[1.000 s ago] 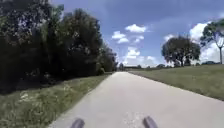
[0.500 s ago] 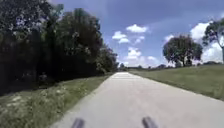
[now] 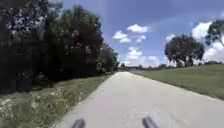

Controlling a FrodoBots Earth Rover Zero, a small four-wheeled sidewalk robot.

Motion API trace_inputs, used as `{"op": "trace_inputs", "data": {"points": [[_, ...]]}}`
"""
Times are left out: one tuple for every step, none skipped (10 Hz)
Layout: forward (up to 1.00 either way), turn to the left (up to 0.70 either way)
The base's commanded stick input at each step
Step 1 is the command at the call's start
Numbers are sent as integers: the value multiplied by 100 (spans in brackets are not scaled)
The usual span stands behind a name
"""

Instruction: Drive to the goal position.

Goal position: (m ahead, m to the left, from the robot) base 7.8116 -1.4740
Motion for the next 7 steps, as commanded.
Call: {"op": "trace_inputs", "data": {"points": [[70,0],[70,0],[70,0],[70,0],[70,0],[70,0],[70,0]]}}
